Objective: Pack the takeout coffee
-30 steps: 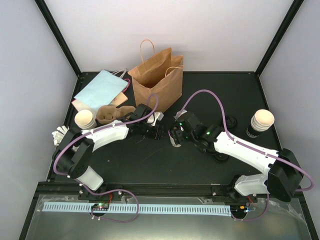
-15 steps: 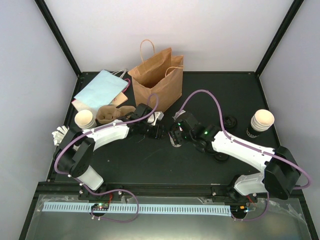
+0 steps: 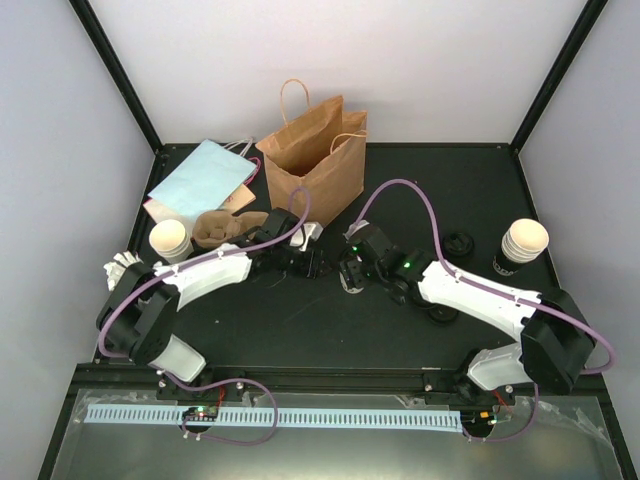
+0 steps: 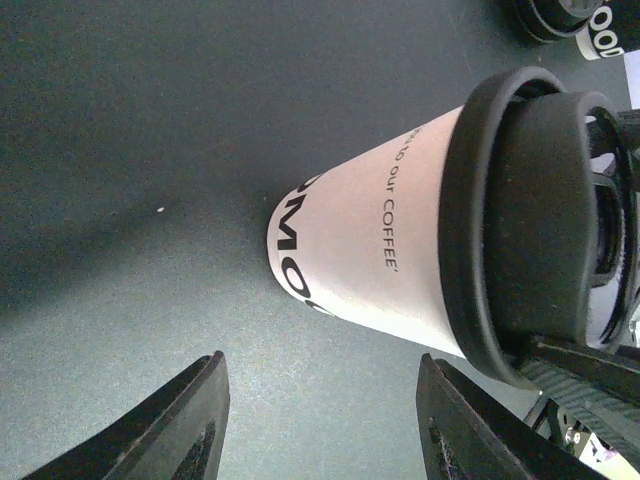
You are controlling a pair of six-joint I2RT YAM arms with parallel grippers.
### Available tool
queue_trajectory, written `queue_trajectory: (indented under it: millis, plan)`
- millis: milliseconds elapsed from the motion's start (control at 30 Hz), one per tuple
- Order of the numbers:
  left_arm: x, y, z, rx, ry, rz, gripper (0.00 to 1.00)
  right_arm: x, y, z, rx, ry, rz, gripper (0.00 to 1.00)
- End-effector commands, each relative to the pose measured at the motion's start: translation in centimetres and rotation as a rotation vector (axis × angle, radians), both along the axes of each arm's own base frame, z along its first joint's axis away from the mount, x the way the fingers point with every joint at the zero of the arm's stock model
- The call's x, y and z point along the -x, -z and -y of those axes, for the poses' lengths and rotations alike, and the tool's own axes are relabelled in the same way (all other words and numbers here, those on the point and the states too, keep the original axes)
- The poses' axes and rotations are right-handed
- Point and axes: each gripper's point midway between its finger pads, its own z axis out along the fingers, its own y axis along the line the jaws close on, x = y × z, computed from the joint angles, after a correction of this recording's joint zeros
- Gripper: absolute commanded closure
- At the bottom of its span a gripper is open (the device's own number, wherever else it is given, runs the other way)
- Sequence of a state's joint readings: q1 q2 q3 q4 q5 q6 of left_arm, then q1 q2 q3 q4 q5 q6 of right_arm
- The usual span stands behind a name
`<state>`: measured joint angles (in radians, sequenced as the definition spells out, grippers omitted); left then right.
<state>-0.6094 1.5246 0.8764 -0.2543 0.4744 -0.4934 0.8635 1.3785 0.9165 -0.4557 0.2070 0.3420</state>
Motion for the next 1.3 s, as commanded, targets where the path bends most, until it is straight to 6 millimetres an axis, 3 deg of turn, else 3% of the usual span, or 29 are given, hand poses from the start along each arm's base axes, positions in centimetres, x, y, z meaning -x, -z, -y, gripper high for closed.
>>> queue_trajectory:
  millis: [0, 400, 733, 933, 1267]
  plan:
    - [-0.7, -1.6, -0.4, 0.029, -0.038, 0.052, 0.46, 1.7, 4.0, 1.6, 0.12, 0.001, -0.122, 0.23]
    - [-0.6, -3.0, -0.4, 0.071, -0.044, 0.08, 0.47, 4.1, 5.6, 1.8, 0.14, -0.038, -0.251, 0.26]
    - [-0.5, -4.0, 0.1, 0.133, -0.034, 0.075, 0.47, 7.2, 5.2, 0.9, 0.11, -0.156, -0.307, 0.26]
    - [-0.4, -3.6, 0.5, 0.149, -0.022, 0.053, 0.47, 7.4, 6.3, 1.4, 0.131, -0.129, -0.331, 0.27]
    - [0.1, -3.2, 0.8, 0.166, -0.003, 0.023, 0.47, 7.3, 6.2, 0.7, 0.032, -0.125, -0.231, 0.28]
